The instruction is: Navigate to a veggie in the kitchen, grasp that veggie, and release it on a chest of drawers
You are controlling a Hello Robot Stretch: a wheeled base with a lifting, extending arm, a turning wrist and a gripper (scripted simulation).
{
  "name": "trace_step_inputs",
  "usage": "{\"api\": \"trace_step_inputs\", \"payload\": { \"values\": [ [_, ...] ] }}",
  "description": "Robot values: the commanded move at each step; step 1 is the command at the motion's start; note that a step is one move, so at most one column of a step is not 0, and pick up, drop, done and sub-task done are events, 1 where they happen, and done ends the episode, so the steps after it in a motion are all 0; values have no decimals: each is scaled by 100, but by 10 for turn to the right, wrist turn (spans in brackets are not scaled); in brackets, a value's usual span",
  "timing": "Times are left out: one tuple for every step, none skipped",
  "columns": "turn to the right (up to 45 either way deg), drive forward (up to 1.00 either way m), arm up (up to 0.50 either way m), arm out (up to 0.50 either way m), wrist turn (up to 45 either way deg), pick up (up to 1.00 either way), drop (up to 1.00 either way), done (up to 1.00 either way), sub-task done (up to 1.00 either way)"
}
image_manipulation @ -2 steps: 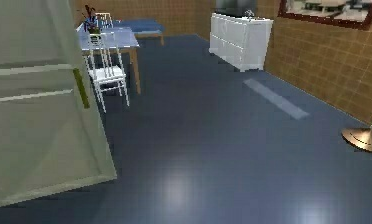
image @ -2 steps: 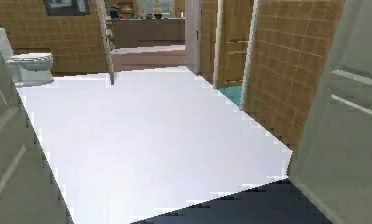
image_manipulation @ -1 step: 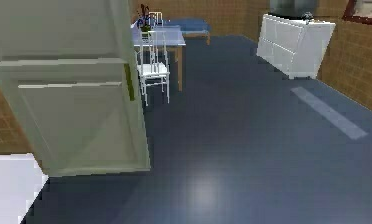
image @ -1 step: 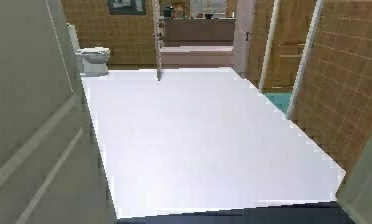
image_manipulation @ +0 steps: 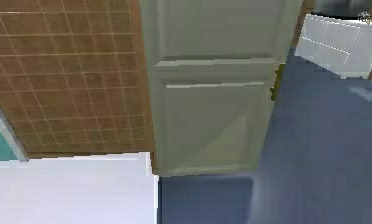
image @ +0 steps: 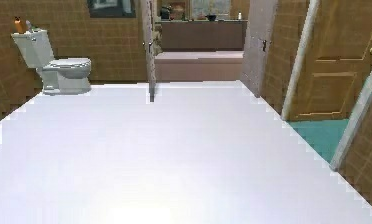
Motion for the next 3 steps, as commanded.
{"api": "trace_step_inputs", "payload": {
  "values": [
    [0, 100, 0, 0, 0, 0, 0, 0, 0],
    [0, 100, 0, 0, 0, 0, 0, 0, 0],
    [0, 100, 0, 0, 0, 0, 0, 0, 0]
  ]
}}
